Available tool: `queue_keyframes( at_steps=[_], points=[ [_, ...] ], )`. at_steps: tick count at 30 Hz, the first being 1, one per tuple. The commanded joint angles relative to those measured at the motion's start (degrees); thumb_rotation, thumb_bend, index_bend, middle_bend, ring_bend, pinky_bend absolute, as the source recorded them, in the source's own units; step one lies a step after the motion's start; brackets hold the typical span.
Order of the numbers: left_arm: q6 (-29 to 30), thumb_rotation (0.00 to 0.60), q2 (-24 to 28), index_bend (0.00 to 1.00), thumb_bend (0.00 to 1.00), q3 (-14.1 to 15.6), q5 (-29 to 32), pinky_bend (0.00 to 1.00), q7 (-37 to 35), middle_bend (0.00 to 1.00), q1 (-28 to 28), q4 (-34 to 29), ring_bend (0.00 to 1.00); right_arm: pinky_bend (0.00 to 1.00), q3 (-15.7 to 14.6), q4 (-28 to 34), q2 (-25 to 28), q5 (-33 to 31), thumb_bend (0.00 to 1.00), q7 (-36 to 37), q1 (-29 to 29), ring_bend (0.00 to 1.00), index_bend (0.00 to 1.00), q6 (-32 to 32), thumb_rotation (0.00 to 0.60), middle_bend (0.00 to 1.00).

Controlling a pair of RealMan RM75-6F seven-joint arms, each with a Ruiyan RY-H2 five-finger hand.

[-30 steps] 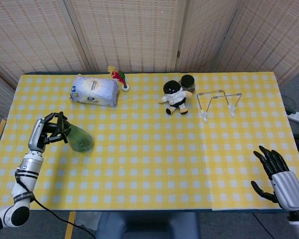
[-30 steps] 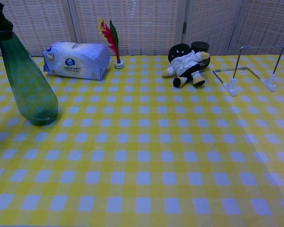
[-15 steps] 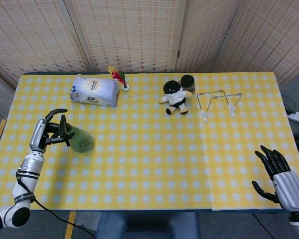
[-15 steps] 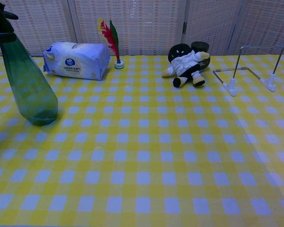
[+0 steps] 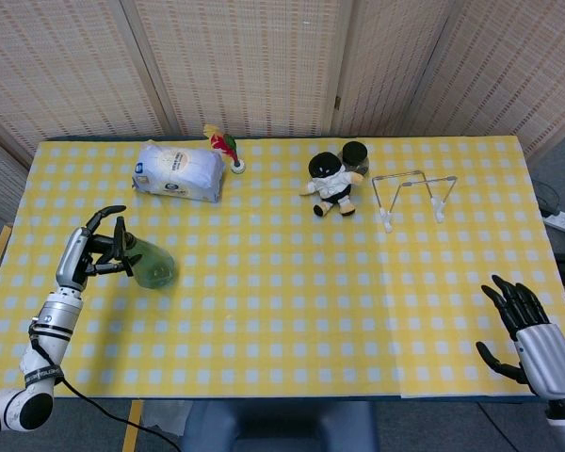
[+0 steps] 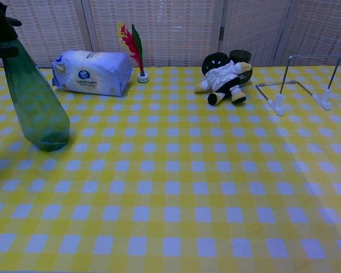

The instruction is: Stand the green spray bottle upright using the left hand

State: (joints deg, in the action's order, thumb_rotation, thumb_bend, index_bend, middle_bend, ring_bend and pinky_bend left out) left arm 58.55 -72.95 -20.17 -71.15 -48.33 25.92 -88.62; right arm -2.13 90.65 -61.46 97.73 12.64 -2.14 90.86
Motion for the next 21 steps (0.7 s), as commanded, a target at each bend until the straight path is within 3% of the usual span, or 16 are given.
queue_keyframes(
  at_steps=[1,21],
  points=[
    [0.2,0.600,0.1,0.24,0.13,0.5,-0.8,1.00,-0.7,1.00,-0.2,0.1,1.00,0.00,0.0,0.0,0.0,0.0,0.37,-0.1,0.0,0.00,0.00,0.0,0.600,0.00],
    [5.6,0.600,-0.2,0.19,0.13,6.3,-7.1,1.00,-8.7,1.00,-4.6,4.6,1.00,0.00,-0.1,0.2,-0.2,0.3,0.37,-0.8,0.0,0.00,0.00,0.0,0.600,0.00]
  ],
)
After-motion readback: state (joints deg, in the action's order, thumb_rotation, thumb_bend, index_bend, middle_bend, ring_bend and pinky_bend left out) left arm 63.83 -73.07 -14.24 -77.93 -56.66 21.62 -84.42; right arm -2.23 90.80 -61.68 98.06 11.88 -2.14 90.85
